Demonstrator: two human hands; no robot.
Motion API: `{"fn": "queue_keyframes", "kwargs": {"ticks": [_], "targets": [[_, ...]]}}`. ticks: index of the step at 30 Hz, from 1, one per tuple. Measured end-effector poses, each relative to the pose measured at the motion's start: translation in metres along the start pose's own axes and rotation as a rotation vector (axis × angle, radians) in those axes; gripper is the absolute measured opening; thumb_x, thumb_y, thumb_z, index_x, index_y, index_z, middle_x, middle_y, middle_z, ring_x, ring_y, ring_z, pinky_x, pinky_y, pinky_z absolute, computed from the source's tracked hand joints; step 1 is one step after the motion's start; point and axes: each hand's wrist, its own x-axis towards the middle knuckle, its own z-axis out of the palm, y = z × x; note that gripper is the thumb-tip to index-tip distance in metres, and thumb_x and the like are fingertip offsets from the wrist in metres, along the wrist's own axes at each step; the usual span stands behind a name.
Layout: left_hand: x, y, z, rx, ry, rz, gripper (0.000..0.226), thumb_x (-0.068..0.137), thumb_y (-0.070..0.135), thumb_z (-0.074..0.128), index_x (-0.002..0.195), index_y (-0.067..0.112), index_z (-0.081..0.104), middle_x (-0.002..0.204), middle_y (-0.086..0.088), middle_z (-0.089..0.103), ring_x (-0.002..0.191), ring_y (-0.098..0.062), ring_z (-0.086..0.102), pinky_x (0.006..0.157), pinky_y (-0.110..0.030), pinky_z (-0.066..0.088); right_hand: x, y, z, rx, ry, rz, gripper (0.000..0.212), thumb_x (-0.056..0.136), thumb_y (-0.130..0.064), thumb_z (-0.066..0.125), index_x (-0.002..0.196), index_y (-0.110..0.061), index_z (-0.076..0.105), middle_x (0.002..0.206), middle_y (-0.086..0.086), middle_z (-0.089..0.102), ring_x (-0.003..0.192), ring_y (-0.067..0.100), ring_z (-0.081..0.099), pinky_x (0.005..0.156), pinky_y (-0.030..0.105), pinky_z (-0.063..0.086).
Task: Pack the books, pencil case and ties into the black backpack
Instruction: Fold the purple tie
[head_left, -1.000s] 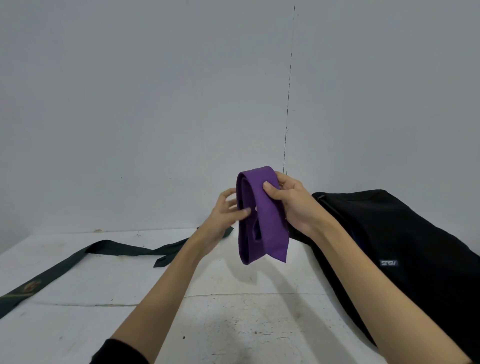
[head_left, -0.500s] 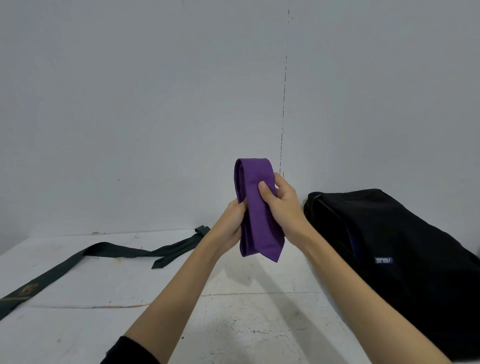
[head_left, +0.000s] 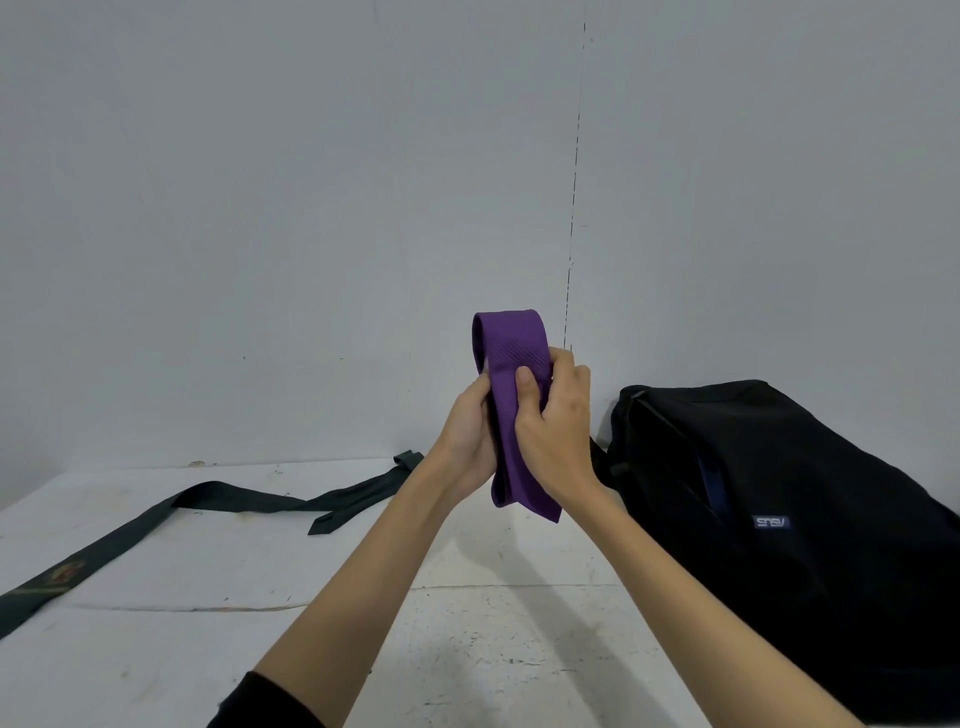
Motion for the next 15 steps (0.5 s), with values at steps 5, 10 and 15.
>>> {"fn": "queue_keyframes", "kwargs": {"ticks": [5, 10, 15], "targets": [[-0.004, -0.001, 0.008, 0.084, -0.053, 0.05, 0.049, 0.091, 0.052, 0.039, 0.103, 0.013, 0.066, 0.097, -0.003, 0.07, 0.094, -0.013, 0.067, 0.086, -0.024, 0.052, -0.001, 0.004, 0.003, -0.048, 0.113, -0.084, 0.029, 0.09, -0.024, 0.048, 0.113, -0.006, 0.051, 0.096, -0.011, 0.046, 0.097, 0.015, 0.038, 0.084, 0.037, 0.041], [-0.005, -0.01, 0.006, 0.244, -0.073, 0.043, 0.035, 0.095, 0.043, 0.041, 0.108, 0.018, 0.063, 0.098, 0.0, 0.07, 0.096, -0.014, 0.066, 0.084, -0.026, 0.053, -0.004, 0.008, 0.002, 0.047, 0.108, -0.033, 0.03, 0.085, -0.035, 0.052, 0.107, -0.015, 0.049, 0.101, -0.006, 0.047, 0.093, -0.002, 0.034, 0.085, 0.018, 0.035], [-0.005, -0.01, 0.0, 0.302, -0.104, 0.025, 0.041, 0.088, 0.052, 0.039, 0.099, 0.019, 0.061, 0.075, 0.004, 0.069, 0.069, -0.013, 0.066, 0.069, -0.03, 0.054, 0.007, 0.002, -0.015, 0.463, -0.061, 0.402, 0.047, 0.072, -0.029, 0.075, 0.11, -0.021, 0.048, 0.107, -0.001, 0.051, 0.088, 0.011, 0.052, 0.064, 0.024, 0.042]]}}
